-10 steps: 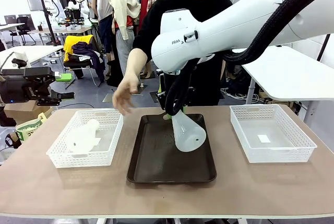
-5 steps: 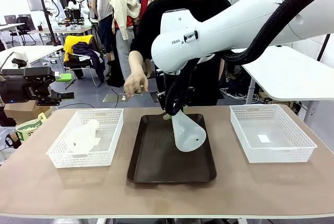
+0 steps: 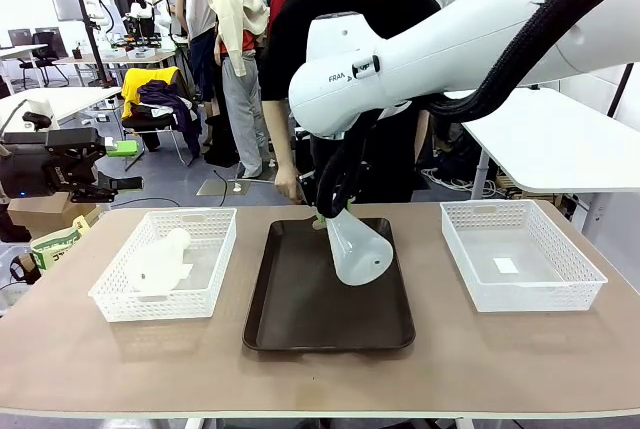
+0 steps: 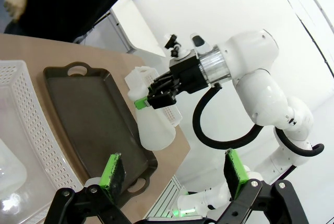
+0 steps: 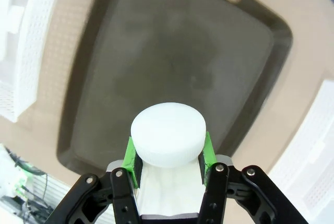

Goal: Prepare the laboratory tools.
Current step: Place the picked Big flask upright in the Handle tray as instructed by the person.

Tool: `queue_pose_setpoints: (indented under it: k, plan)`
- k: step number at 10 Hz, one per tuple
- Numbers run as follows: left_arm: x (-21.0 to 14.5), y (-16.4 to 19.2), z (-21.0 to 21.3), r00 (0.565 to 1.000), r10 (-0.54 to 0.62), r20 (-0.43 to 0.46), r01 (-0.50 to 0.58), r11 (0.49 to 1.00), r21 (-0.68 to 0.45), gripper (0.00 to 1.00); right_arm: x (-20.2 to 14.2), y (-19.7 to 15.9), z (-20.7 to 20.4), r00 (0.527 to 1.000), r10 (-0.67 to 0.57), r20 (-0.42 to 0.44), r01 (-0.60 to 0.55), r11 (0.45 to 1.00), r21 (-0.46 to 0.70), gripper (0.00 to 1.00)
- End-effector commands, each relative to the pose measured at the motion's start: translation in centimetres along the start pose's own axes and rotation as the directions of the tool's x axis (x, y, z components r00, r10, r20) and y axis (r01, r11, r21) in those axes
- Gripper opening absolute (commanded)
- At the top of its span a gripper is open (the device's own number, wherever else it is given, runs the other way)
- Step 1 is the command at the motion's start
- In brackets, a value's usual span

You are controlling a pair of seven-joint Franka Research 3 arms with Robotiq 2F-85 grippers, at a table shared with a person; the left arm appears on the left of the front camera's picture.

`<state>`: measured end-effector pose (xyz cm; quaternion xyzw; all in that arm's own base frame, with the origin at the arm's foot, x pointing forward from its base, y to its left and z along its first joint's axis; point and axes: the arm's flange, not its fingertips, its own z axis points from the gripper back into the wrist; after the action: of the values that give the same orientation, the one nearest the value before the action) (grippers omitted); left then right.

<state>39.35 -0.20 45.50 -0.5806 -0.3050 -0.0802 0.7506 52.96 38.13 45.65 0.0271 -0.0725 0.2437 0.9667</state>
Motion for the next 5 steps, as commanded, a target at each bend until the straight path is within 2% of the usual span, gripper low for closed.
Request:
queue_pose_setpoints:
  k: [1,3,4,5]
  plan:
    - [0.0,0.0,-0.2,1.000,0.011,0.007,-0.011,1.000,0.005,1.00,-1.7,-1.2,1.6,0.978,0.165,0.131,-0.182,0.974,0.133,0.00]
    - [0.0,0.0,-0.2,1.000,0.011,0.007,-0.011,1.000,0.005,1.00,-2.5,-2.3,3.2,0.882,0.335,0.331,-0.423,0.874,0.241,0.00]
    - [0.0,0.0,-0.2,1.000,0.011,0.007,-0.011,1.000,0.005,1.00,-2.9,-2.8,3.6,0.785,0.428,0.448,-0.567,0.787,0.242,0.00]
    - [0.0,0.0,-0.2,1.000,0.011,0.007,-0.011,1.000,0.005,1.00,-3.5,-3.4,4.1,0.656,0.510,0.557,-0.698,0.690,0.190,0.00]
